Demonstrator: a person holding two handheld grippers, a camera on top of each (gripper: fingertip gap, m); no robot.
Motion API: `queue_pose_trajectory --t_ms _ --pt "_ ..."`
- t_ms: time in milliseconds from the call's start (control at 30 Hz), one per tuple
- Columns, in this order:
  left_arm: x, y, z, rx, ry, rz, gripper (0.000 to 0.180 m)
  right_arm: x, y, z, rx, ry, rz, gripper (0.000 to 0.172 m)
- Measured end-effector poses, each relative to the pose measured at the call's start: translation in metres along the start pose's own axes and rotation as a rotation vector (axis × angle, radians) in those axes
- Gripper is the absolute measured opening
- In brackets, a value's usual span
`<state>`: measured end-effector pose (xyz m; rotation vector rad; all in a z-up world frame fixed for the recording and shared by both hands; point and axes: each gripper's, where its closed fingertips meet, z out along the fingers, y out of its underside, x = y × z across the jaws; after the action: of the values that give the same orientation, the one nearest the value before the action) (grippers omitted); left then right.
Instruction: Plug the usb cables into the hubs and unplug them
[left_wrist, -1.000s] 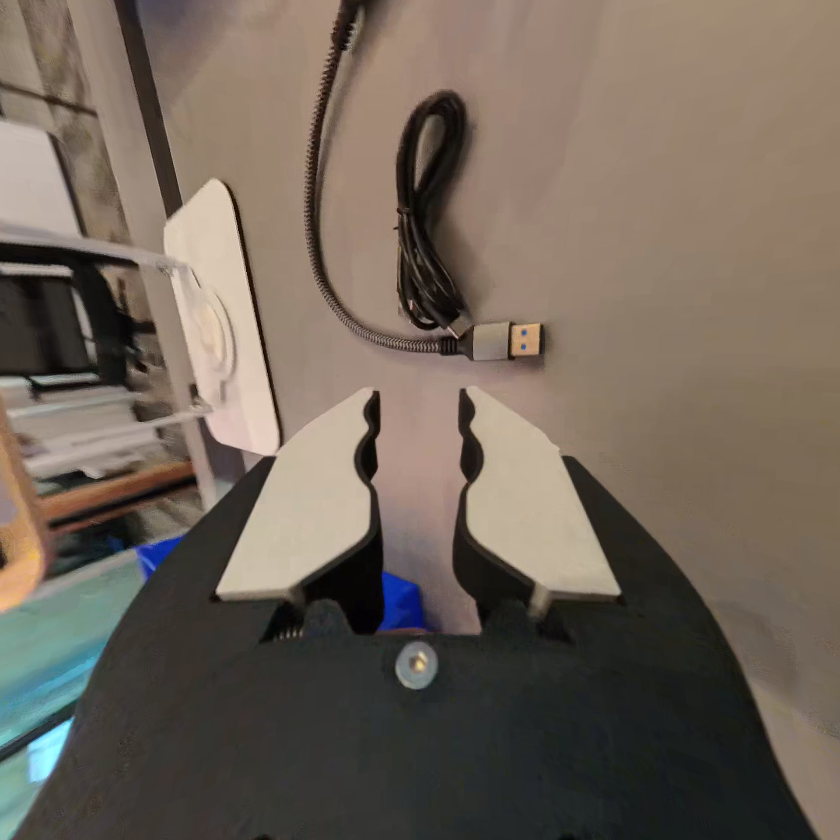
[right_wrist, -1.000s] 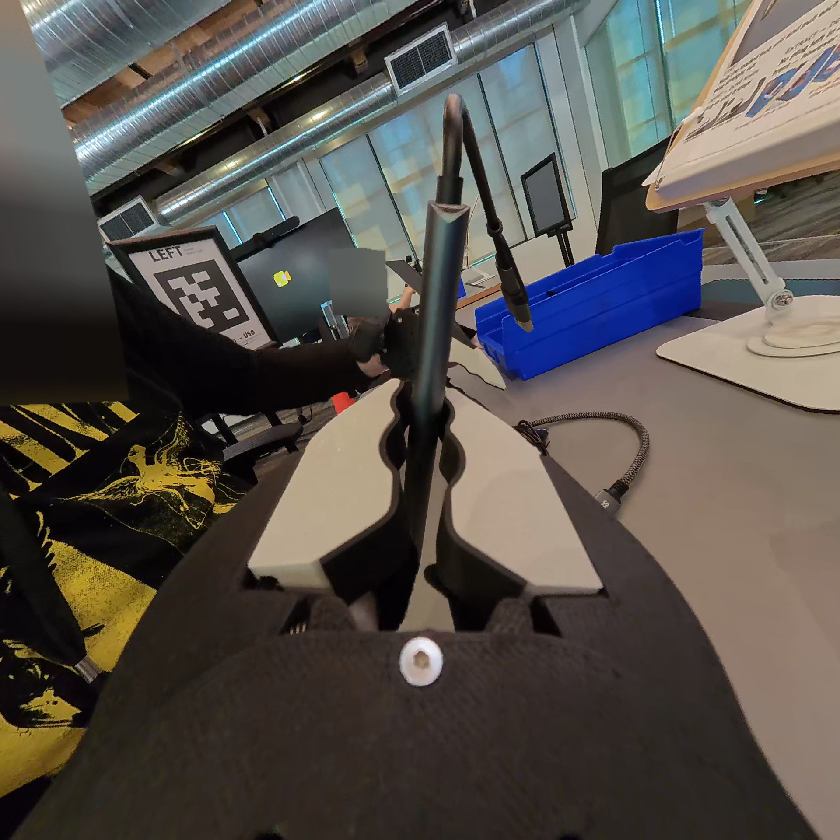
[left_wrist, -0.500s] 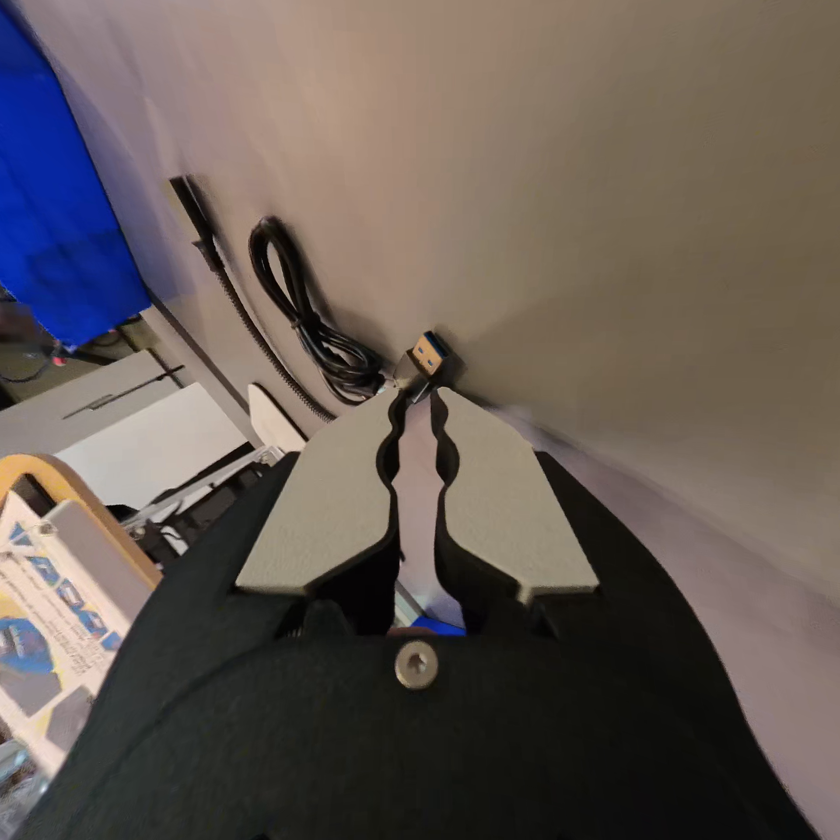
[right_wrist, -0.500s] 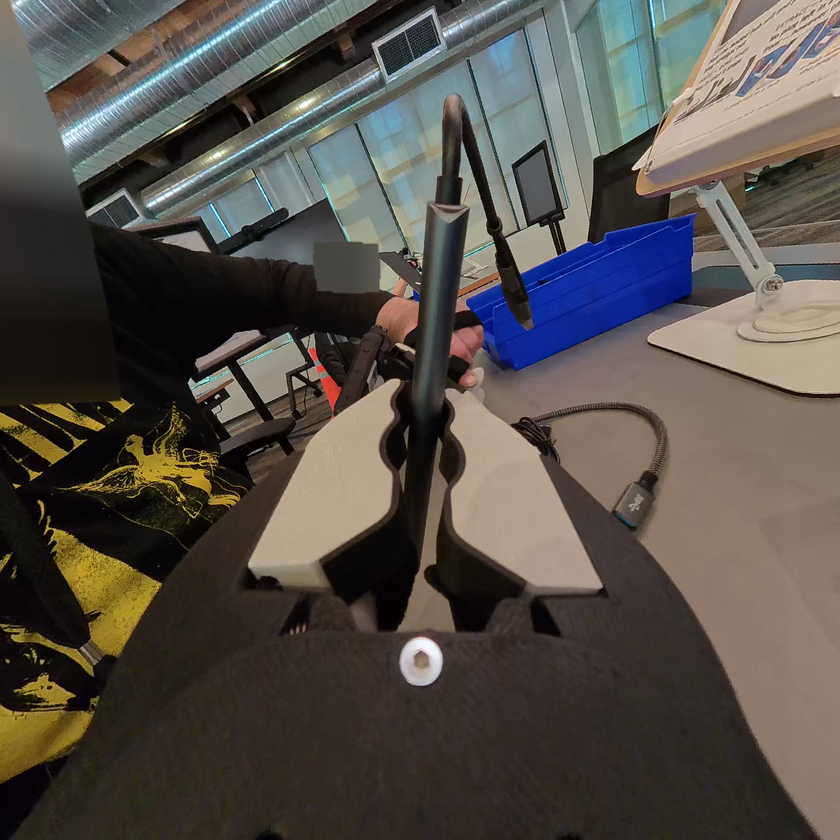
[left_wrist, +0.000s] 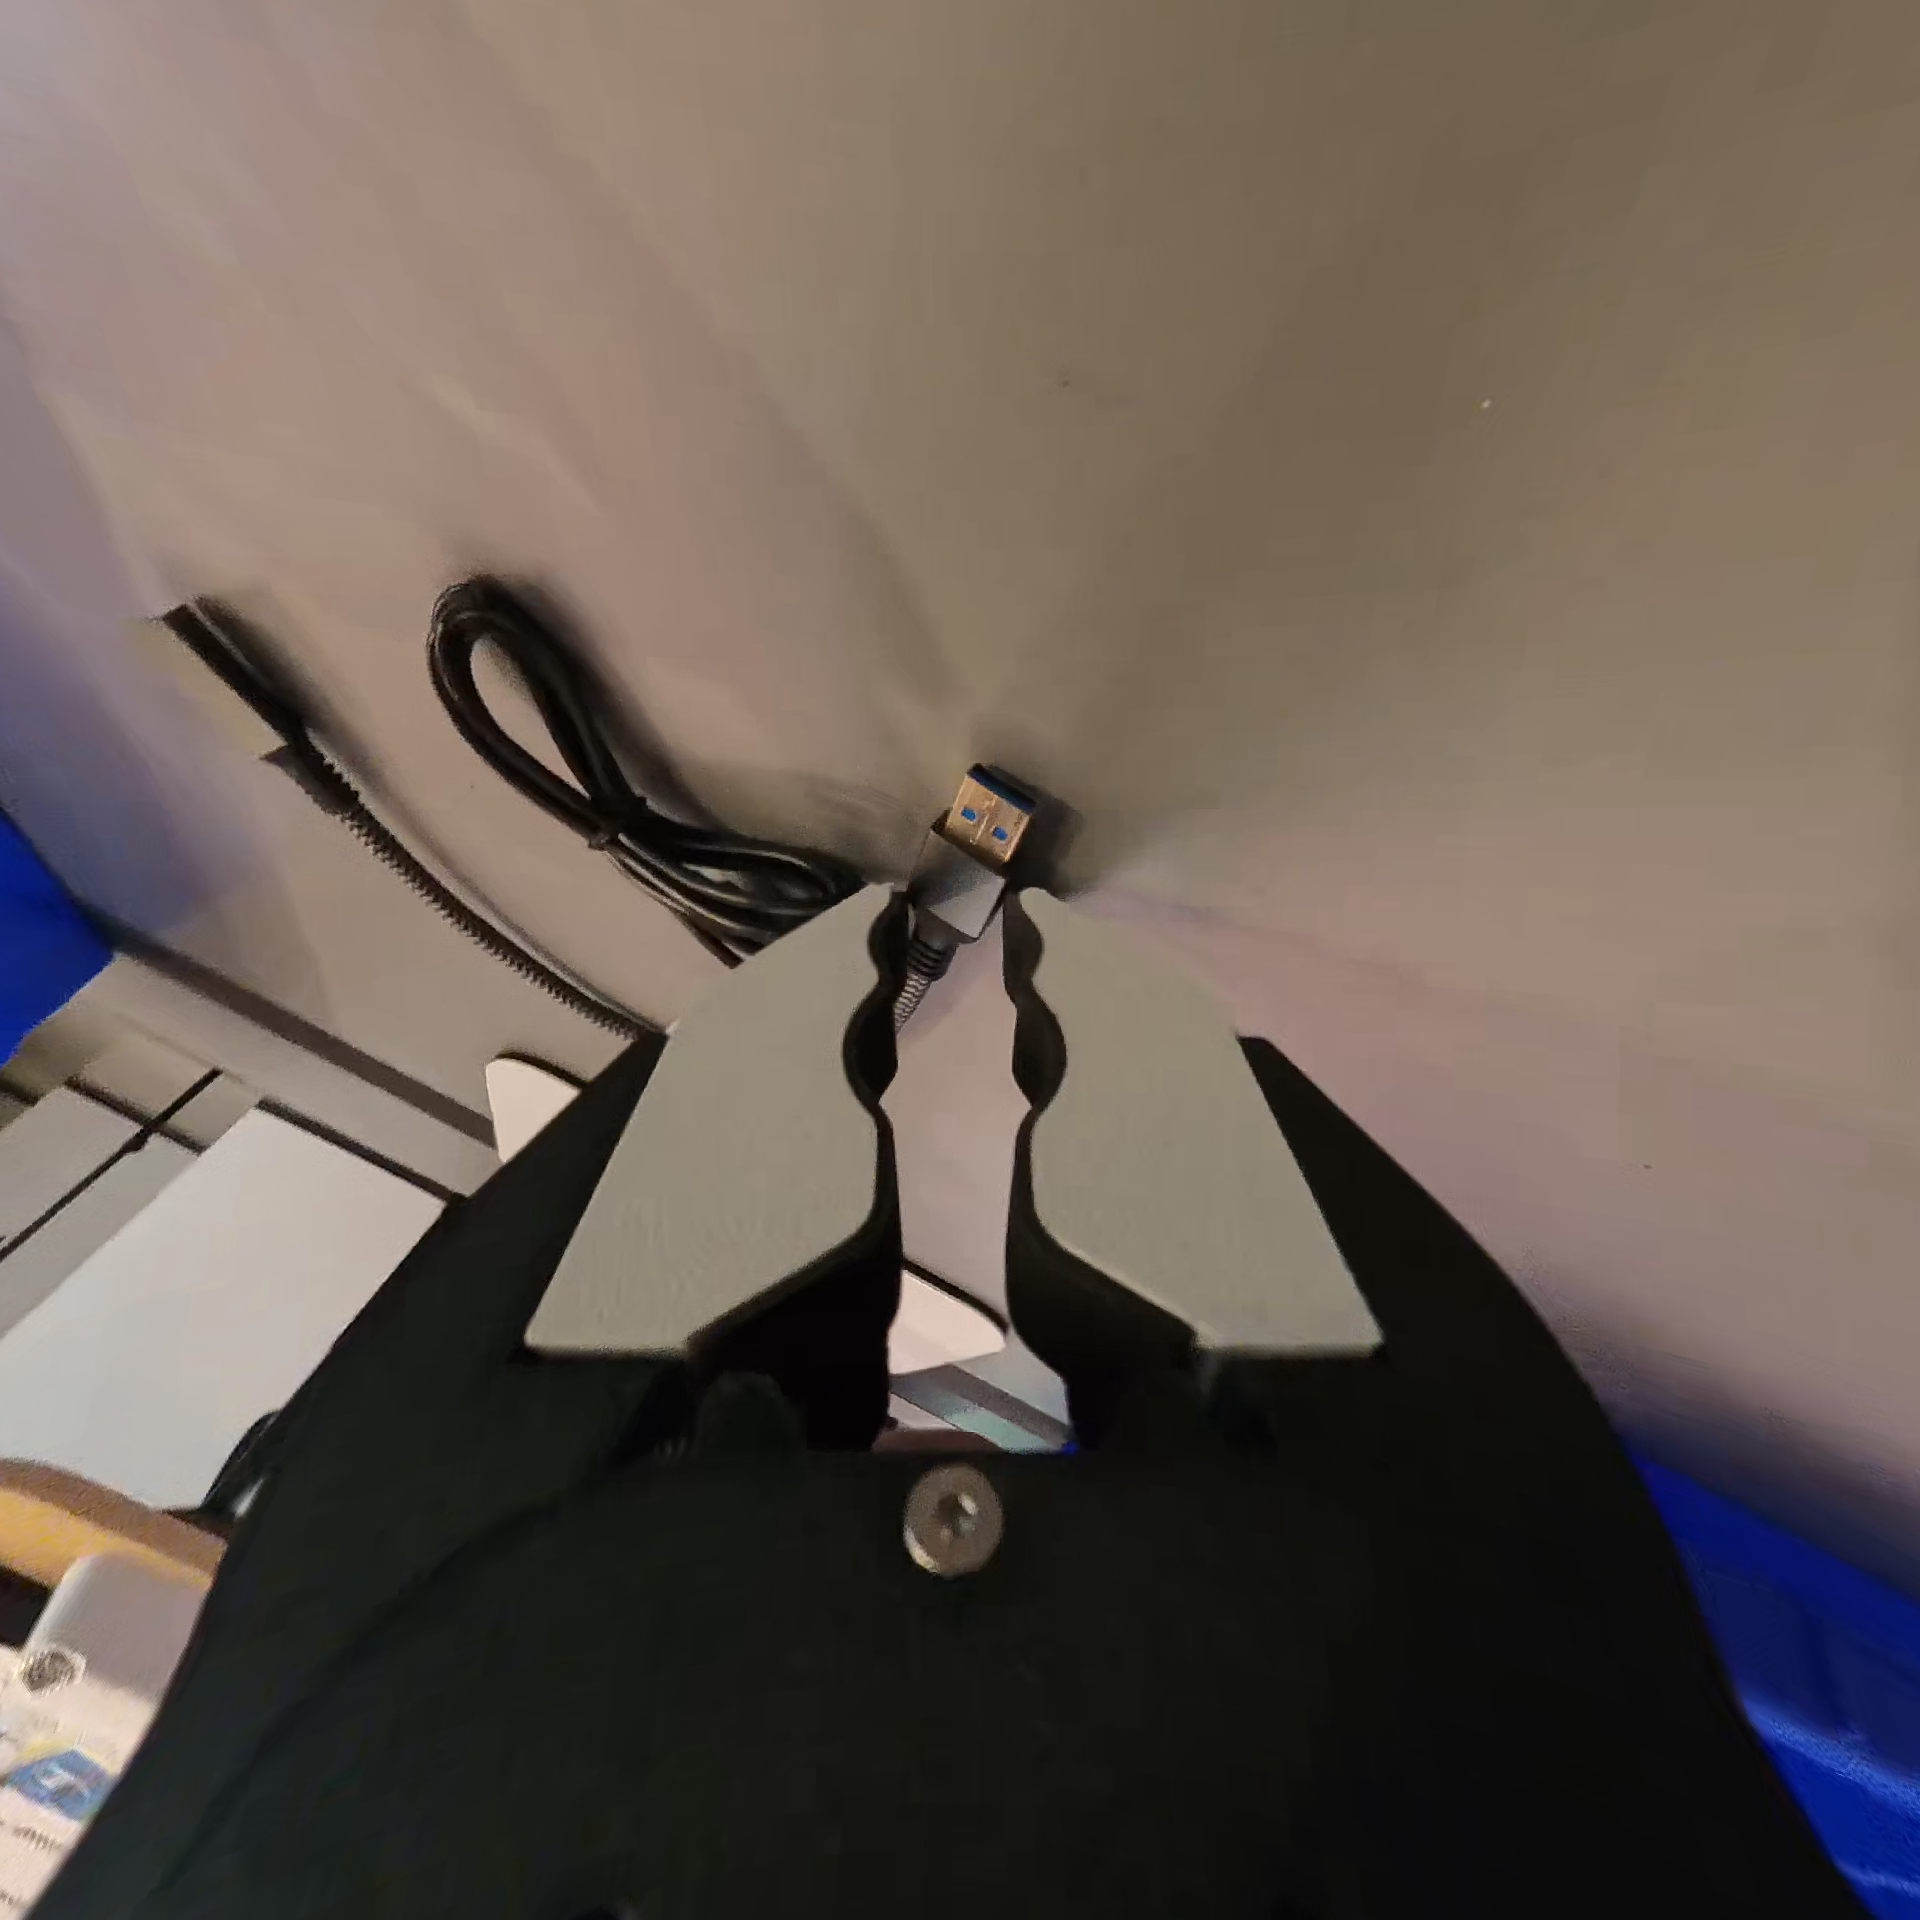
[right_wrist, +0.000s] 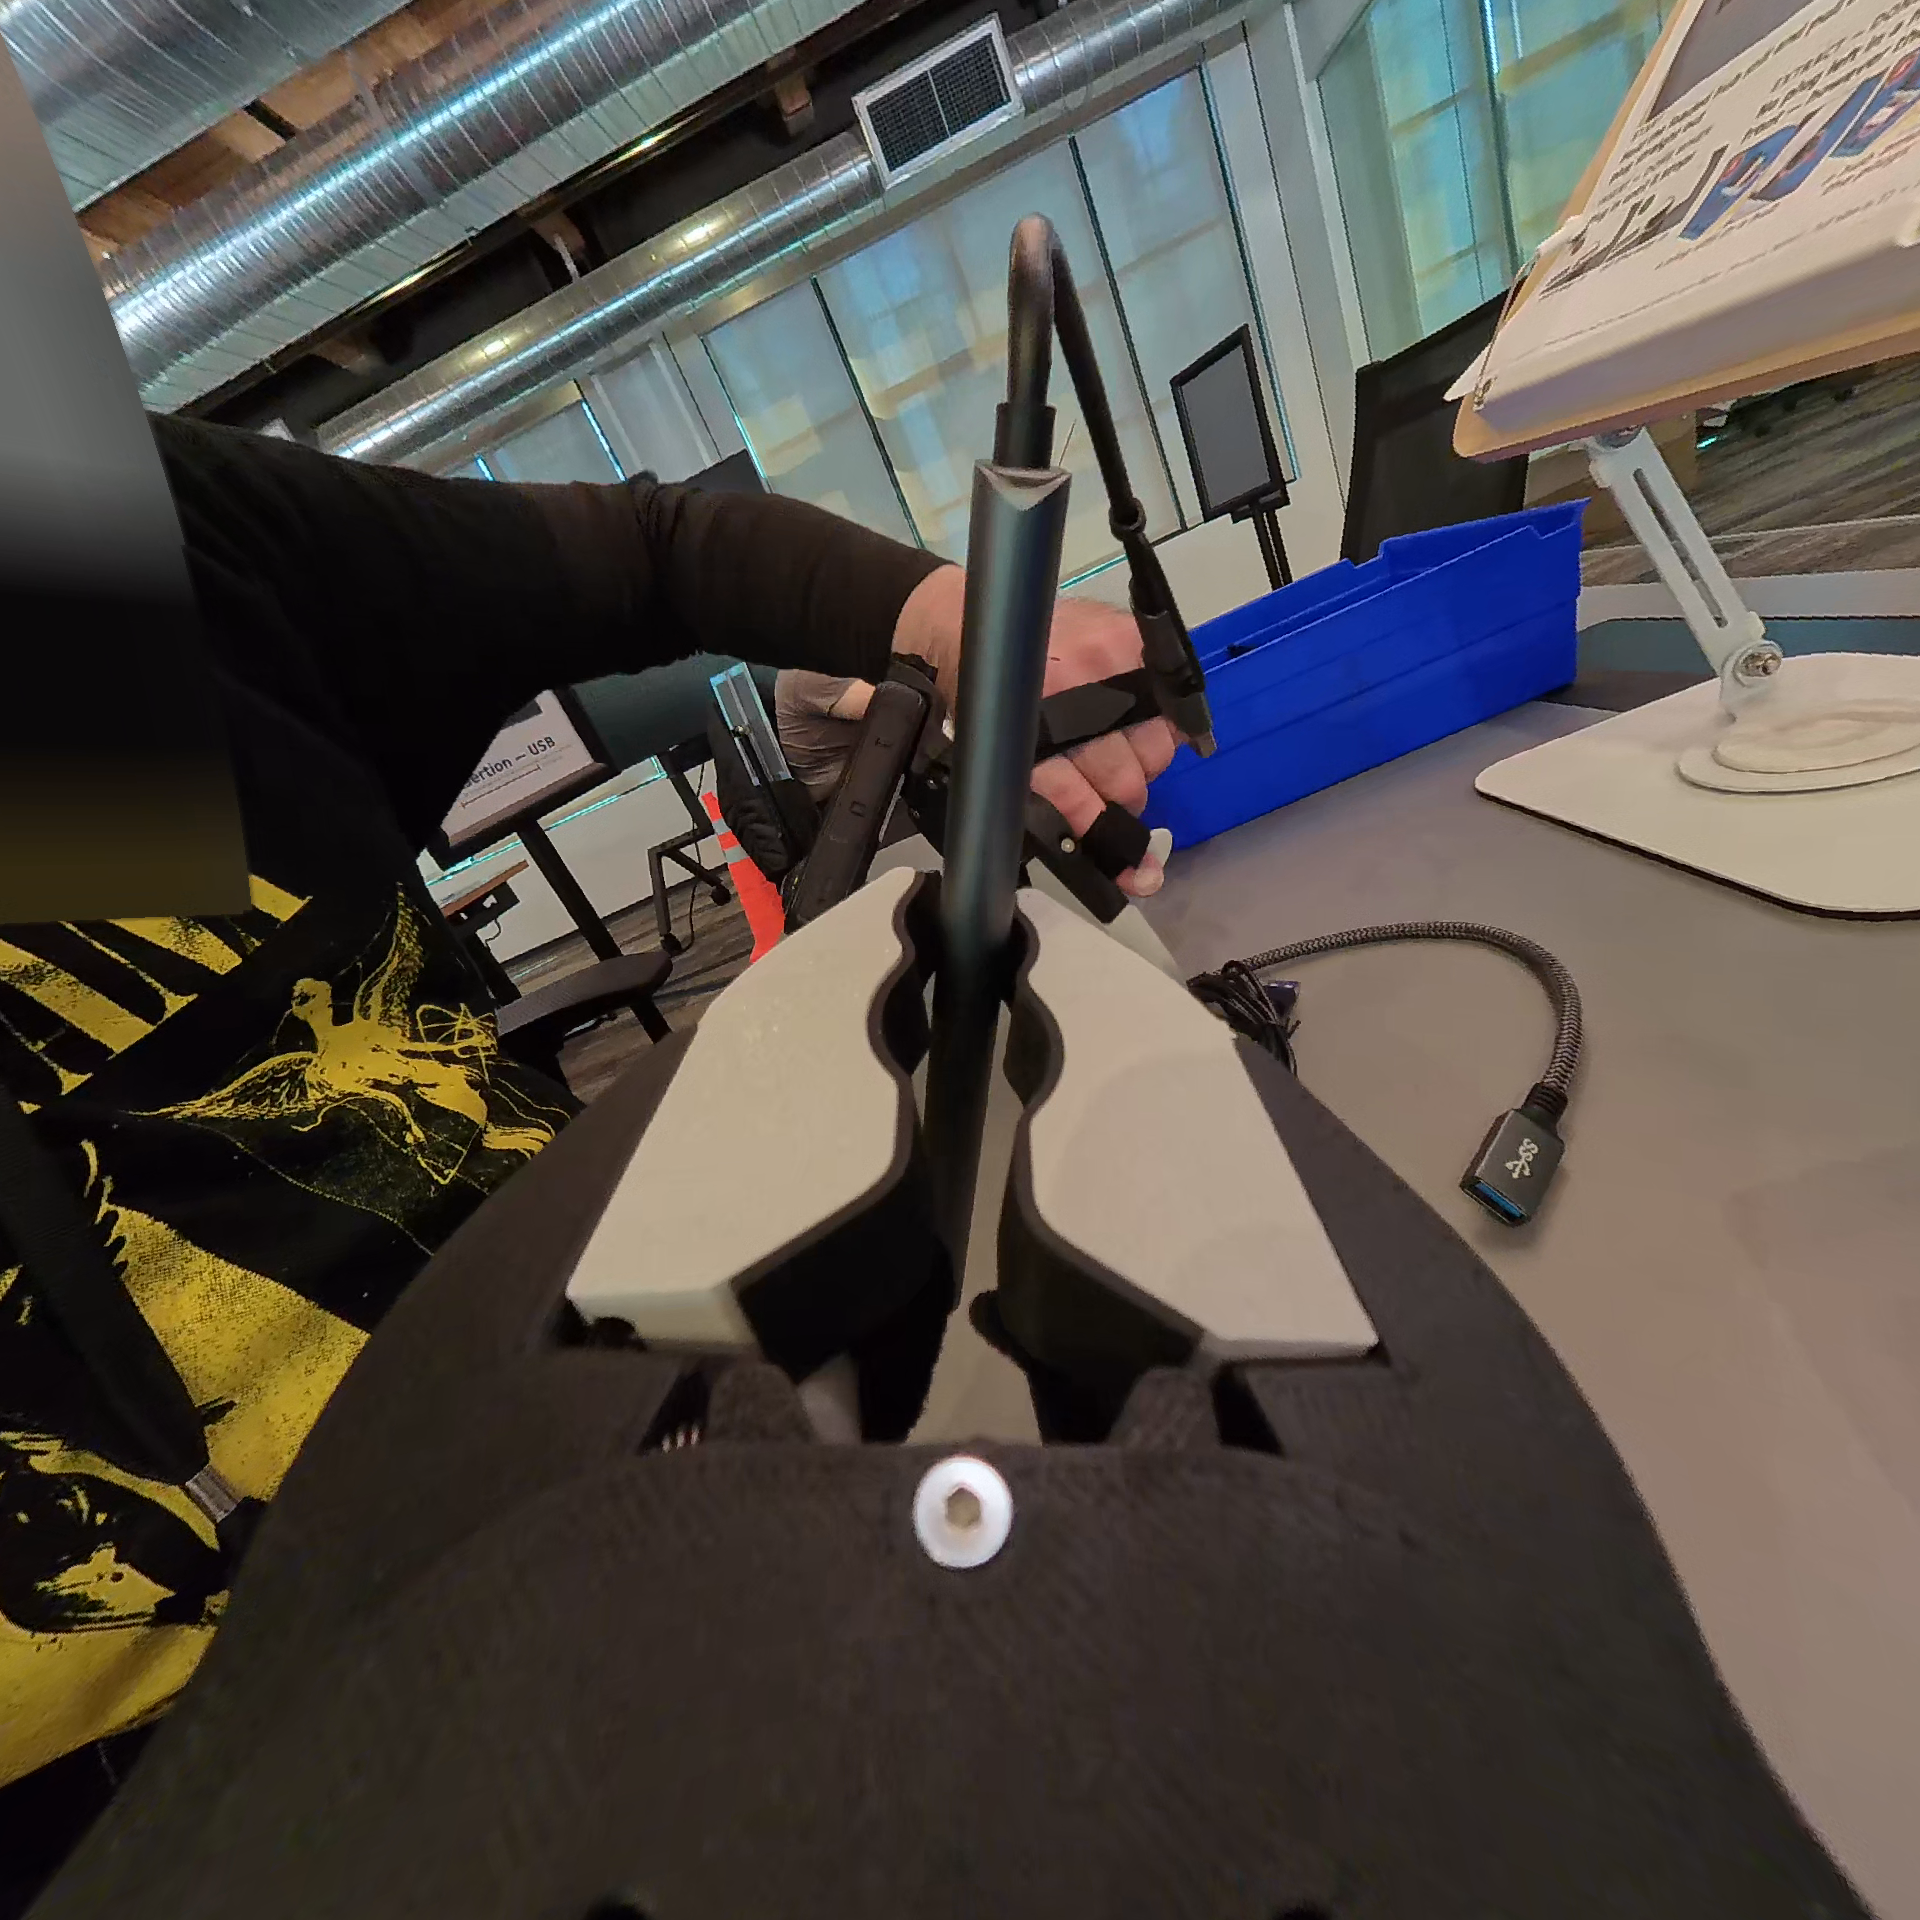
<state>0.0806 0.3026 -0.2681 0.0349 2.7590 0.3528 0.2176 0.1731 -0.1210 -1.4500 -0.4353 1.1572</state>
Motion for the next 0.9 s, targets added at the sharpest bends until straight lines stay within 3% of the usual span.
queue_pose_trajectory --t_ms 367,500,667,900 --pt "0.001 -0.003 0.003 -0.015 0.287 -0.011 0.017 -0.004 -0.001 0.002 0.000 -0.011 -0.006 0.012" --pt "0.000 -0.004 0.003 0.022 0.320 -0.065 0.016 -0.006 0.000 0.004 -0.004 -0.017 -0.007 0.011" --pt "-0.006 -0.012 0.002 0.064 0.225 -0.225 0.016 -0.006 -0.002 0.002 0.002 -0.017 -0.011 0.011" --pt "0.002 -0.033 -0.010 0.104 0.225 -0.589 0.016 -0.008 0.000 0.004 -0.001 -0.031 -0.015 0.011"
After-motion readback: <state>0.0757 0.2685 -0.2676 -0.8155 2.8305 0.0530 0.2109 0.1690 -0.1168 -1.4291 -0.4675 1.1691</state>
